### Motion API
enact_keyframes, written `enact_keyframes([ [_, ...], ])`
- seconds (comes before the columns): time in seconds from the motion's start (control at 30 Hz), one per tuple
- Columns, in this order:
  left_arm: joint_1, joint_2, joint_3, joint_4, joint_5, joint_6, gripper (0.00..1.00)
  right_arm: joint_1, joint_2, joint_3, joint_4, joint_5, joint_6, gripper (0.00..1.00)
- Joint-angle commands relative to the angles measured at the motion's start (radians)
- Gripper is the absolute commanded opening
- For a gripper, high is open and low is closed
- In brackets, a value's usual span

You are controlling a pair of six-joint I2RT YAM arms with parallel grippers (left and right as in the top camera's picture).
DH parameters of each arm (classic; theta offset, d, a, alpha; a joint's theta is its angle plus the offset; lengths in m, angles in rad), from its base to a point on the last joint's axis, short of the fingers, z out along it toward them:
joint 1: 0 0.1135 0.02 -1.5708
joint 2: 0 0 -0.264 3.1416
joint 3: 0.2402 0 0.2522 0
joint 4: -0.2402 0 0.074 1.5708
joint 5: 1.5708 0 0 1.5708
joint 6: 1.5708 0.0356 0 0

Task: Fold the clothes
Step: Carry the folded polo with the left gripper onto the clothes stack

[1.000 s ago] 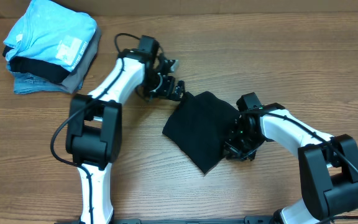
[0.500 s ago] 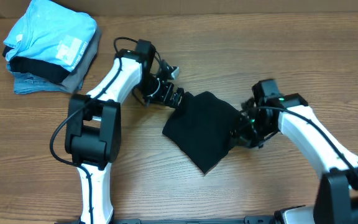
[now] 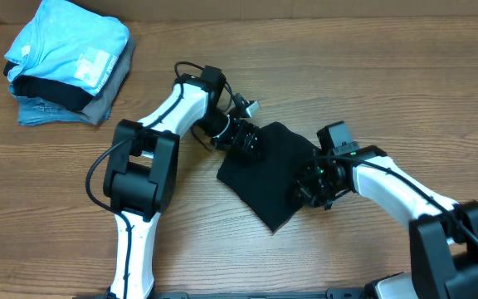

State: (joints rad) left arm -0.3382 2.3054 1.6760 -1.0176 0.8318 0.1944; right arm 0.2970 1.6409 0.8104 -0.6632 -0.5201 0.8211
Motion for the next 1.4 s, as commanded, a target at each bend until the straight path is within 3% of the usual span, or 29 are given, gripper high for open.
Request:
enact_keyframes([
  [0.0,-0.040,0.076,-0.028,0.000,-0.077,0.015,0.80,0.002,0.043,-0.030,0.029,0.018,0.093,0.19],
  [0.1,-0.062,0.077,-0.028,-0.004,-0.087,0.014,0.73,0.002,0.059,-0.030,0.031,0.018,0.092,0.18],
  [0.27,-0.090,0.077,-0.029,0.013,-0.123,-0.045,0.43,0.002,0.060,-0.030,0.029,0.018,0.086,0.17],
  [0.3,-0.094,0.077,-0.029,0.012,-0.123,-0.046,0.32,0.002,0.060,-0.030,0.028,0.012,0.071,0.14],
  [0.43,-0.098,0.077,-0.029,-0.010,-0.101,-0.045,0.04,0.001,0.056,-0.029,0.027,-0.027,0.019,0.06],
  [0.7,0.019,0.046,0.083,-0.180,0.038,0.057,0.04,-0.029,-0.097,0.012,-0.096,-0.045,-0.090,0.05],
  [0.9,0.206,0.023,0.373,-0.354,0.205,0.067,0.04,-0.053,-0.253,0.071,-0.177,-0.046,-0.138,0.10],
  [1.0,0.303,0.023,0.524,-0.372,0.304,0.005,0.04,-0.053,-0.304,0.076,-0.177,-0.046,-0.137,0.11],
  [1.17,0.446,0.023,0.715,-0.225,0.326,-0.215,0.04,-0.053,-0.319,0.076,-0.181,-0.044,-0.137,0.12],
  [1.37,0.620,0.023,0.824,0.155,0.317,-0.506,0.04,-0.052,-0.319,0.076,-0.181,-0.049,-0.134,0.12],
])
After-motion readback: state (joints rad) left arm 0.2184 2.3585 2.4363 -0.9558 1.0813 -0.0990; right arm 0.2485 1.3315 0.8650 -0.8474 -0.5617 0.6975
